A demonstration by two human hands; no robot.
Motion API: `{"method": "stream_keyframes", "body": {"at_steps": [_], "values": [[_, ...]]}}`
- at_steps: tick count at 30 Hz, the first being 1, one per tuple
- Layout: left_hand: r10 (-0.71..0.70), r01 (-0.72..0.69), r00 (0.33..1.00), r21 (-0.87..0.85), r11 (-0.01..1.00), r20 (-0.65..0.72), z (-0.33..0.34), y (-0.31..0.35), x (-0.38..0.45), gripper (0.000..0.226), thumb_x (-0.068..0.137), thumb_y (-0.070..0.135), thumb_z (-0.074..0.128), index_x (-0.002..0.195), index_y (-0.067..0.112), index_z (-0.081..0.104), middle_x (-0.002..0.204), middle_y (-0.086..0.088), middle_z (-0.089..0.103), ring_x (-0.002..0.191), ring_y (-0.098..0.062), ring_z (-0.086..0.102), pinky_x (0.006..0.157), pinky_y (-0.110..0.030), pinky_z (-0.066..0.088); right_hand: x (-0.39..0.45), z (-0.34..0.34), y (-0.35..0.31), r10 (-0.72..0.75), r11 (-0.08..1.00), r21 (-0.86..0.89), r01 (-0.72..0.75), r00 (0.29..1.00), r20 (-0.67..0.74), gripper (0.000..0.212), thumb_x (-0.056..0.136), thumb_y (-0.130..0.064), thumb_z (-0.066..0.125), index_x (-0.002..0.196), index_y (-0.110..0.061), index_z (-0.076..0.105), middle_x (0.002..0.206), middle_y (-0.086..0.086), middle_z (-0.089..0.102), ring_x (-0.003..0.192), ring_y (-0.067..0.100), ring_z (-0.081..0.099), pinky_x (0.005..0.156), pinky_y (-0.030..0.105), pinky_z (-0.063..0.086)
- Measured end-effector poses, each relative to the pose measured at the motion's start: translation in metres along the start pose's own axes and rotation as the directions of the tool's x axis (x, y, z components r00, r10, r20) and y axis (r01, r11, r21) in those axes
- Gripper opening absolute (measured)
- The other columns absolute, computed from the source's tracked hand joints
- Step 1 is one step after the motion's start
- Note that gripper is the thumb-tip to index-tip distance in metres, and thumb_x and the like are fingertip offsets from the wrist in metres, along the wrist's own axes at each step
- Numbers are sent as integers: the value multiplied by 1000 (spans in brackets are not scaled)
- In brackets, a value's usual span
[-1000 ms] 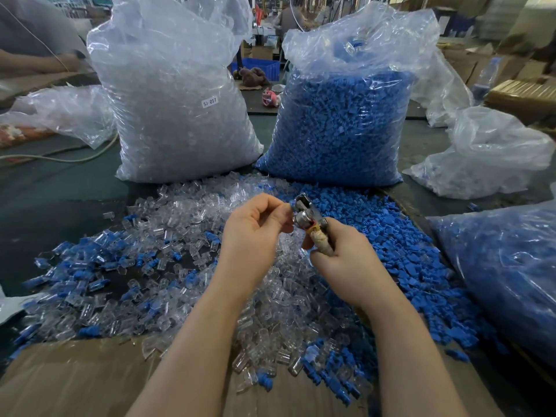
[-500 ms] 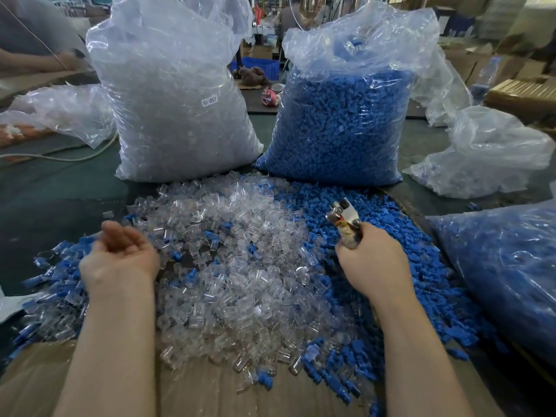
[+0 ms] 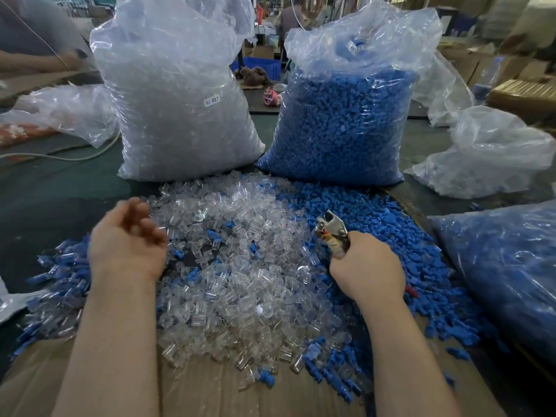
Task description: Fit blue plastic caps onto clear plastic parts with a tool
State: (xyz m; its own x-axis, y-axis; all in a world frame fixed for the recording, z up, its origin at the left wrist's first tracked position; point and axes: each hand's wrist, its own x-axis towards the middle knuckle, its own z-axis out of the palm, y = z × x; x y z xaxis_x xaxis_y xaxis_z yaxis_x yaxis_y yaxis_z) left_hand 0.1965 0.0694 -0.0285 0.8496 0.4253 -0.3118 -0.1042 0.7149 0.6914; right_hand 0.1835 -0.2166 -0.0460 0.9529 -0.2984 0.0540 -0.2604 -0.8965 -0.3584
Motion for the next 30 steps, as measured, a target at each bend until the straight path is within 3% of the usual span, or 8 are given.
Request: {"method": "stream_keyframes", "body": {"at_steps": [3,7,12,17,24,25,27,30], "values": [[41,-91,992,465,881,118,19,-12,-12,14,97,27,59,89,19,67,64,11,64,50,0,50,49,-16,42,-1,1,-1,14,1000,-26,-13,999,35,17,85,-28,58,75,-19,48,70,0,53,57,16,45,46,26,25],[-19,-280,946,842,462,325,30,-26,-23,6,88,27,70,87,21,70,74,8,70,65,-7,56,60,-21,42,-1,0,-2,25,999,-47,-21,997,72,14,84,-25,59,76,-20,49,71,0,54,59,17,46,47,26,26],[-56,-418,906,908,26,419,35,-50,-27,15,84,28,77,95,28,65,84,14,63,76,1,58,61,-15,39,0,-1,-3,18,999,-34,-17,999,39,16,85,-26,58,75,-20,46,72,-1,51,58,15,42,47,27,24],[-4,-407,912,905,-122,409,37,-61,-29,12,85,20,76,87,28,67,81,12,63,67,-2,59,52,-18,38,2,0,0,8,995,100,-3,999,-52,19,86,-31,59,74,-21,48,70,-3,54,62,18,47,52,30,32],[70,-435,895,897,-84,440,38,-62,-29,7,93,23,66,88,26,67,78,11,66,66,-3,60,53,-19,37,3,-1,-3,-17,925,373,72,989,-148,17,86,-37,67,79,-24,58,71,-10,60,65,12,53,54,29,36],[80,-442,894,897,0,440,39,-63,-29,7,95,21,63,92,26,67,78,10,67,65,-5,61,52,-19,40,2,-1,-4,-27,906,413,89,988,-154,15,86,-36,67,80,-25,60,71,-10,61,65,11,55,53,28,37],[48,-393,916,869,299,398,43,-61,-31,13,97,15,59,99,25,68,78,5,71,64,-5,65,53,-17,47,1,-2,-4,-44,869,480,117,986,-161,12,86,-34,69,82,-25,63,71,-11,62,65,8,56,54,28,40],[-139,-189,917,716,672,373,49,-55,-35,23,97,3,56,106,21,69,74,2,73,70,-5,68,65,-16,54,2,-2,-4,-33,791,601,115,989,-146,12,86,-31,71,80,-23,64,68,-8,62,61,11,54,55,29,40]]}}
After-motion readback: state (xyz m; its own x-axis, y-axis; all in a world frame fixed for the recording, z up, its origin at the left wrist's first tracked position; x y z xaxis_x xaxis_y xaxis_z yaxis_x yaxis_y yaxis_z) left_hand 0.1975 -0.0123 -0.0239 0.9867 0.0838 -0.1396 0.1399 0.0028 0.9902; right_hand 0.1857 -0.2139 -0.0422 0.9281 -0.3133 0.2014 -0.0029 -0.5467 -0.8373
